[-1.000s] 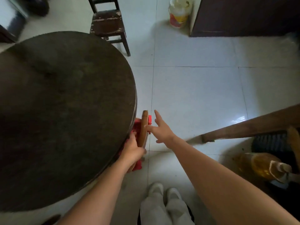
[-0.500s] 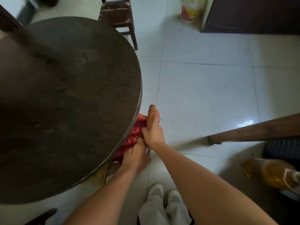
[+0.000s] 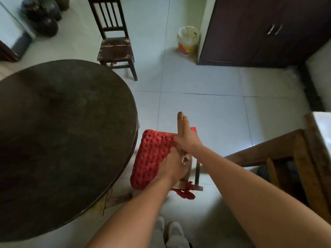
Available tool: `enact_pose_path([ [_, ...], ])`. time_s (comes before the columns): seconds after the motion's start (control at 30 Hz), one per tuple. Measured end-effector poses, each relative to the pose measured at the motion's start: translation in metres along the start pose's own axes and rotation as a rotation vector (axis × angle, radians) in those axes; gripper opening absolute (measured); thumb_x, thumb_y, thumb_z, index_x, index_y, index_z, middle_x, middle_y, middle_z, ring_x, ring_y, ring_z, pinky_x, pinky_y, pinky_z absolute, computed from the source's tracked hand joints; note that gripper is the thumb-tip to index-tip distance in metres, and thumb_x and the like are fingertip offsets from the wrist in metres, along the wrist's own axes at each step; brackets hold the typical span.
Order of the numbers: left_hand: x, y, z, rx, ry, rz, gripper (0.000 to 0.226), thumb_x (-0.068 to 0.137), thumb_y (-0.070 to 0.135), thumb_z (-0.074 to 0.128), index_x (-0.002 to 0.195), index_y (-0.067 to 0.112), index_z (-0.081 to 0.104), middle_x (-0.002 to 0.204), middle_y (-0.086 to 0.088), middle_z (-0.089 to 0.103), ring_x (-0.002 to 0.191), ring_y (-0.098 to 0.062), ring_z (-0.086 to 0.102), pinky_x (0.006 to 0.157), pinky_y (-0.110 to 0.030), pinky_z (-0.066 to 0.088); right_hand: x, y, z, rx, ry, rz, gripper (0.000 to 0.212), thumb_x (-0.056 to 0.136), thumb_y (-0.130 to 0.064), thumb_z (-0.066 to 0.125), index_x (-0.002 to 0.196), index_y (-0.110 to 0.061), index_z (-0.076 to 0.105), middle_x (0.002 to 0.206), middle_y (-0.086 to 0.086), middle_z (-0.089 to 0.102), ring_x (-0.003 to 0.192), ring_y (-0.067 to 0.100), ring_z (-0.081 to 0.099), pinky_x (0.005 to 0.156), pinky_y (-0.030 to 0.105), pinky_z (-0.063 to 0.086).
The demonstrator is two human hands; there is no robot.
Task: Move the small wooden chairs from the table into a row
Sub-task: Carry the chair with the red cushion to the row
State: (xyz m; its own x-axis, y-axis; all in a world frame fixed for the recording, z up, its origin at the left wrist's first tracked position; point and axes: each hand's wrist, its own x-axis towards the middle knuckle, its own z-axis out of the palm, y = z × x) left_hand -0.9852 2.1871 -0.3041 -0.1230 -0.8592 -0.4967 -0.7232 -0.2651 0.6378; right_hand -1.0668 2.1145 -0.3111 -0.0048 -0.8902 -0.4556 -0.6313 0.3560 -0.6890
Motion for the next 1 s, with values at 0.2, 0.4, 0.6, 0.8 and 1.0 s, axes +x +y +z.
enact_pose_path([
  [0.2, 0.016, 0.066, -0.015, -0.081, 0.049, 0.061, 0.035, 0.076, 0.008, 0.048, 0.11, 0.013, 0.055, 0.106, -0.015, 0.058, 0.091, -0.038, 0.062, 0.077, -0.049, 0.053, 0.014, -0.025, -0.071, -0.148, 0.05, -0.092, 0.086, 0.082, -0.005, 0.056, 0.152, -0.02, 0.008, 0.144, 0.01, 0.045, 0.095, 0.025, 0.057, 0.073, 0.038, 0.054],
  [0.4, 0.058, 0.106, -0.037, -0.101, 0.084, 0.05, 0.028, 0.08, 0.012, 0.047, 0.106, 0.007, 0.053, 0.097, -0.016, 0.065, 0.086, -0.039, 0.065, 0.075, -0.05, 0.055, 0.052, -0.045, -0.118, -0.141, 0.06, -0.057, 0.085, 0.085, -0.009, 0.054, 0.152, -0.026, 0.005, 0.137, 0.017, 0.05, 0.102, 0.032, 0.057, 0.061, 0.027, 0.045],
  [0.6, 0.126, 0.126, -0.079, -0.065, 0.086, 0.073, 0.025, 0.079, 0.017, 0.044, 0.101, 0.014, 0.055, 0.09, -0.009, 0.067, 0.077, -0.032, 0.066, 0.067, -0.042, 0.054, 0.126, -0.078, -0.14, -0.1, 0.037, 0.001, 0.081, 0.087, -0.013, 0.057, 0.151, -0.026, 0.009, 0.116, 0.015, 0.057, 0.092, 0.031, 0.061, 0.075, 0.041, 0.055],
  [0.8, 0.225, 0.146, -0.139, -0.178, 0.204, -0.083, 0.019, 0.084, 0.033, 0.047, 0.096, 0.018, 0.048, 0.092, -0.004, 0.066, 0.082, -0.03, 0.069, 0.074, -0.045, 0.057, 0.233, -0.146, -0.158, -0.121, -0.05, -0.1, 0.084, 0.083, -0.01, 0.058, 0.151, -0.027, 0.011, 0.11, 0.011, 0.057, 0.093, 0.03, 0.058, 0.074, 0.034, 0.046],
  [1.0, 0.329, 0.183, -0.214, -0.667, 0.081, -0.227, 0.01, 0.073, 0.013, 0.061, 0.082, 0.015, 0.058, 0.087, -0.015, 0.069, 0.072, -0.034, 0.069, 0.07, -0.048, 0.059, 0.342, -0.206, -0.19, -0.184, -0.142, -0.271, 0.085, 0.082, -0.008, 0.061, 0.151, -0.028, 0.015, 0.128, 0.014, 0.056, 0.105, 0.03, 0.056, 0.083, 0.033, 0.043],
])
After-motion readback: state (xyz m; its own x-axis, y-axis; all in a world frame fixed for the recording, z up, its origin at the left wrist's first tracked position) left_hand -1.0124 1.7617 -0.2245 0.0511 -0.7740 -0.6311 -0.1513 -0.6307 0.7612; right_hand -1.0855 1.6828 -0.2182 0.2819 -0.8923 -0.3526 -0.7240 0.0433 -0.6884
